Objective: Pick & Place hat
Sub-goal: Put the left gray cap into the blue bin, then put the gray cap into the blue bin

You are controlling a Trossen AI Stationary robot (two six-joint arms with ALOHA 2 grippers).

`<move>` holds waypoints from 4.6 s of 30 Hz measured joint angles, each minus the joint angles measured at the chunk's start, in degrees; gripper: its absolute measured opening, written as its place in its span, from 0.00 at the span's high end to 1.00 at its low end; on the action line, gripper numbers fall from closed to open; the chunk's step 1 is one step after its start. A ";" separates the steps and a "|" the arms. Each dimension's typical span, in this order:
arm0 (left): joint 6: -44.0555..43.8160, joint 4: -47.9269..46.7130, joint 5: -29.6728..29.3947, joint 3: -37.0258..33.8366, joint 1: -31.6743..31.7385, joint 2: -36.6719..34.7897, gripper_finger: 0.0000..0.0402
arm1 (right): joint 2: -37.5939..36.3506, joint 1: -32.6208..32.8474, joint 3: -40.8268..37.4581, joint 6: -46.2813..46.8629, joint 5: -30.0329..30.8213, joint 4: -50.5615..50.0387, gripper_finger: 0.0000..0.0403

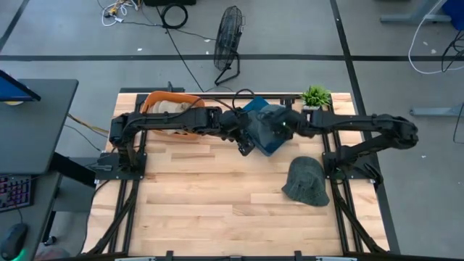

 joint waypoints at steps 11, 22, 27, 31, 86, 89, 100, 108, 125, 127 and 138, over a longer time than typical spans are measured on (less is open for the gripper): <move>0.00 -0.15 0.00 -0.02 0.02 0.08 0.48 | -0.02 -8.97 -3.77 -10.44 -17.74 12.75 0.98; 0.00 -0.17 0.00 -0.04 0.11 0.11 0.48 | 0.47 -12.68 -18.16 -17.44 -22.70 33.76 0.97; 0.00 -0.02 0.00 -0.07 0.11 0.13 0.48 | 2.74 -14.50 -21.28 -16.73 -26.85 41.88 0.96; -0.04 -0.02 0.00 -0.07 0.22 0.15 0.48 | 6.04 -15.09 -21.33 -16.47 -28.70 42.63 0.96; 2.83 -7.22 0.20 -0.09 -3.39 -8.00 0.58 | -17.35 18.77 6.91 40.00 -35.65 -25.88 0.64; 2.82 -8.09 0.22 -0.07 -3.41 -8.44 0.58 | -16.65 22.66 6.91 46.60 -37.08 -30.22 0.64; 2.82 -8.48 0.20 -0.07 -3.41 -8.48 0.58 | -9.57 32.87 6.88 71.41 -37.59 -42.71 0.64; 2.82 -8.63 0.20 -0.07 -3.41 -8.48 0.58 | -1.15 35.37 6.86 70.48 -39.02 -44.60 0.60; 2.80 -9.49 0.20 -0.07 -5.09 -8.48 0.58 | 13.62 35.43 -1.05 59.72 -39.96 -32.59 0.37; 2.80 -9.51 0.22 -0.07 -5.55 -8.48 0.58 | 13.63 35.45 -3.47 60.05 -37.37 -32.29 0.38; 2.49 -9.49 0.22 -0.07 -6.36 -8.48 0.58 | 13.51 35.04 -11.34 56.59 -35.25 -23.66 0.53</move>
